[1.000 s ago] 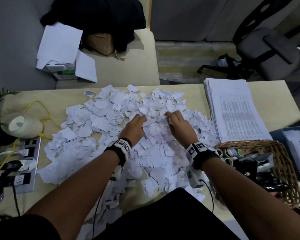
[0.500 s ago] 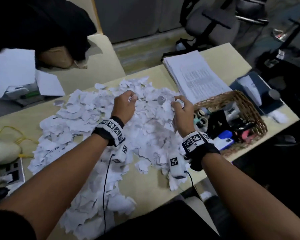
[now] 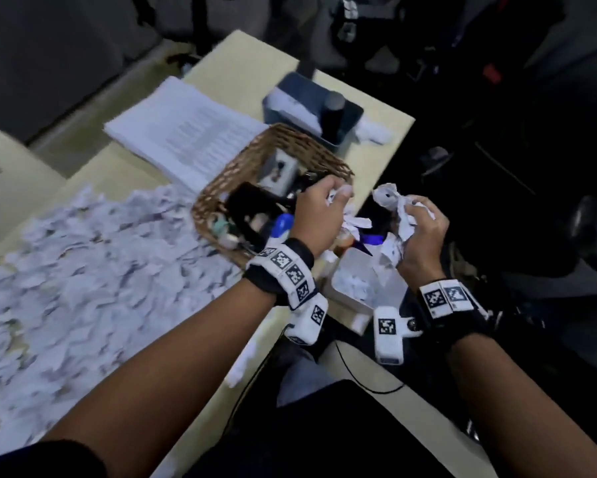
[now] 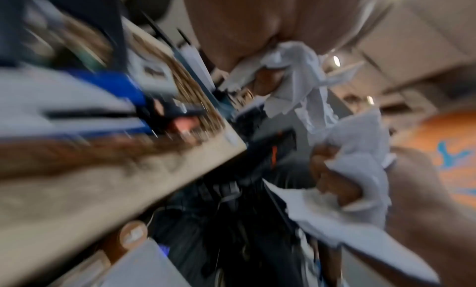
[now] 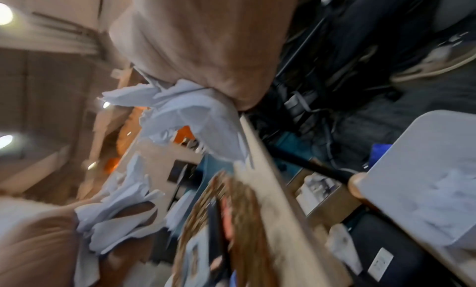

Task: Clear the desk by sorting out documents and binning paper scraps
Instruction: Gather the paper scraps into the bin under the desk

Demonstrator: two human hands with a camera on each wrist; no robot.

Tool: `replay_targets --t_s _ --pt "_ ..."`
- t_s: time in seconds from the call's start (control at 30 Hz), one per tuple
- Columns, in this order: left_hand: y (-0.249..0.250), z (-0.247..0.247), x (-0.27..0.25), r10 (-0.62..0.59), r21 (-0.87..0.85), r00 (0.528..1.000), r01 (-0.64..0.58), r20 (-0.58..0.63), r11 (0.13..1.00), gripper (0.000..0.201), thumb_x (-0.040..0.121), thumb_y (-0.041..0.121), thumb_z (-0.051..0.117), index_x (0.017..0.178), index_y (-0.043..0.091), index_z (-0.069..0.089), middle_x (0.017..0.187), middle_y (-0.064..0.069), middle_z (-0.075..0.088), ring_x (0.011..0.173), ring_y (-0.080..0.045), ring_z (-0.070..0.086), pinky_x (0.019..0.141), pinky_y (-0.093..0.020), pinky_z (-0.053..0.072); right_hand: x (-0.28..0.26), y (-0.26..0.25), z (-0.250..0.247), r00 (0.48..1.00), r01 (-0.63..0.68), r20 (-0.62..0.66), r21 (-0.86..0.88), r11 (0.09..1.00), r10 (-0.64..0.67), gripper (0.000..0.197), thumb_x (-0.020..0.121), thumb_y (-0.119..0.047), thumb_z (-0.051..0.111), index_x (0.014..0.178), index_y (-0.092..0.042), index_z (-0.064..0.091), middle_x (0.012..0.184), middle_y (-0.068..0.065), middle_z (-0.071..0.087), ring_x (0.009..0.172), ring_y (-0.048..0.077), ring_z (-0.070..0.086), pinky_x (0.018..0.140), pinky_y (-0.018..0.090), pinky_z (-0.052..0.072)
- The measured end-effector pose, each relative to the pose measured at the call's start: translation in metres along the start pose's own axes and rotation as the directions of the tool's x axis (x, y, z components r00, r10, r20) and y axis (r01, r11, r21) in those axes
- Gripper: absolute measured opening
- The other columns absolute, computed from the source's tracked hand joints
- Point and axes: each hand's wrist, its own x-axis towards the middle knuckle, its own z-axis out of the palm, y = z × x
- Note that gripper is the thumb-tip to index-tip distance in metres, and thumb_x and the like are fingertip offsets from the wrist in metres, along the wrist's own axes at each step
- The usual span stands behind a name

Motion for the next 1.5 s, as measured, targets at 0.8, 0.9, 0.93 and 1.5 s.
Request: replay_targets --t_s 0.8,0.9,0.93,1.5 --pt "-0.314 0.243 0.063 -0.859 0.233 0.440 0.835 0.262 0.498 0.048 0.101 0.033 0.041 0.132 -0.003 0.050 0.136 -0.024 0.051 0.124 -0.040 0.051 0.104 -0.048 0.044 0.145 0.358 -0.166 0.547 -0.771 -0.229 -0.512 0.378 0.806 0.064 0.079 -0.052 0.057 0.134 -0.020 0.051 0.134 0.008 0.056 0.118 0.033 0.054 0.102 0.045 0.045" --pt "-0.311 0.237 0.064 -0.911 0.089 0.339 0.926 0.233 0.367 0.049 0.100 0.040 0.039 0.139 0.009 0.046 0.141 -0.014 0.047 0.126 -0.039 0.047 0.098 -0.049 0.045 0.150 0.340 -0.154 0.566 -0.722 -0.192 -0.585 0.370 0.802 0.050 0.099 -0.037 0.044 0.139 -0.006 0.047 0.142 0.014 0.048 0.129 0.036 0.045 0.108 0.041 0.037" --pt "-0.307 0.234 0.065 -0.925 0.004 0.290 0.954 0.245 0.300 0.049 0.097 0.044 0.042 0.135 0.014 0.050 0.138 -0.011 0.051 0.119 -0.036 0.051 0.089 -0.049 0.048 0.150 0.334 -0.152 0.571 -0.702 -0.189 -0.618 0.355 0.799 0.045 0.103 -0.030 0.038 0.135 -0.001 0.049 0.139 0.018 0.049 0.130 0.036 0.045 0.108 0.038 0.036" --pt "-0.241 0.198 0.052 -0.854 0.188 0.465 0.841 0.232 0.508 0.048 0.101 0.035 0.040 0.136 0.002 0.047 0.140 -0.023 0.047 0.126 -0.039 0.049 0.095 -0.046 0.047 0.105 0.330 -0.167 0.529 -0.600 -0.246 -0.785 0.153 0.812 0.009 0.088 -0.022 0.052 0.096 -0.017 0.052 0.101 0.011 0.053 0.094 0.024 0.054 0.095 0.039 0.051"
